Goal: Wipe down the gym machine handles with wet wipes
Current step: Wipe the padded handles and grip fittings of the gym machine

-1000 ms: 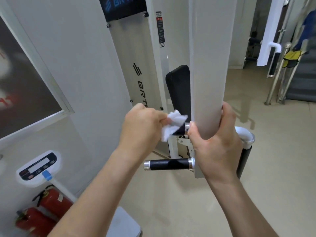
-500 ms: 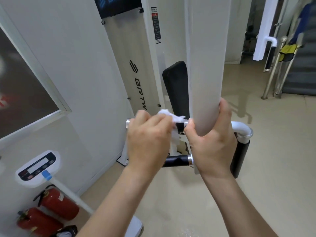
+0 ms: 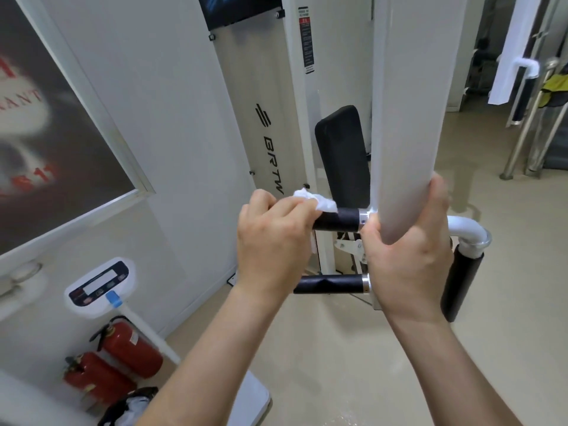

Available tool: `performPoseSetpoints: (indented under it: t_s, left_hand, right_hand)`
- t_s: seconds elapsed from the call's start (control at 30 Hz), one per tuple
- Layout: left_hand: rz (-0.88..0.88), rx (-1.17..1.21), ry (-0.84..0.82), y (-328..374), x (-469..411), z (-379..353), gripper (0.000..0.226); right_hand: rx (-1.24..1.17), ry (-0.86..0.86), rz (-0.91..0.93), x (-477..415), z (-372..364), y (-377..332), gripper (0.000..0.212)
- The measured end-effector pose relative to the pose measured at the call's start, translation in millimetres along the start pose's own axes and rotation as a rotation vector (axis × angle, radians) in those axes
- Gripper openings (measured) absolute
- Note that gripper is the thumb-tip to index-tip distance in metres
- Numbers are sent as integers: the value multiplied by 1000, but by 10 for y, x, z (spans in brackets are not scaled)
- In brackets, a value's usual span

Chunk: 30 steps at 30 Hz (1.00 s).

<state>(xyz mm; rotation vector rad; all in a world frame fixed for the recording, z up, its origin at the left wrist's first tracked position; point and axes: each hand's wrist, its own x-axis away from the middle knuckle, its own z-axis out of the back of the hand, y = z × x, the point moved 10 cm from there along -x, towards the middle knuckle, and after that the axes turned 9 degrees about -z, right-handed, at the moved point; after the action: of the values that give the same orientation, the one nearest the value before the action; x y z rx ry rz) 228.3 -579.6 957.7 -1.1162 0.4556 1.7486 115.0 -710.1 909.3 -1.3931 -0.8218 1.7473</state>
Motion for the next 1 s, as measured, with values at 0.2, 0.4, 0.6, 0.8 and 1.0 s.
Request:
performPoseSetpoints:
  t_s: [0.2, 0.4, 0.6, 0.8, 1.0]
  left_hand:
    - [-209, 97, -202, 62, 81, -63, 45]
    - [-54, 200, -146, -399, -65, 29, 33]
    - [-172, 65, -31, -134, 36, 96, 28]
    - [-41, -25, -19, -235, 115, 158, 19]
    - [-145, 21, -48, 55, 25, 1, 30]
  right_hand:
    - [33, 31, 22, 17, -11, 5, 74]
    - [36, 41, 40, 60, -16, -23, 75]
    - [13, 77, 28, 6, 9, 20, 73]
    - [9, 58, -7, 9, -39, 40, 72]
    - [5, 73, -18, -40, 2, 47, 70]
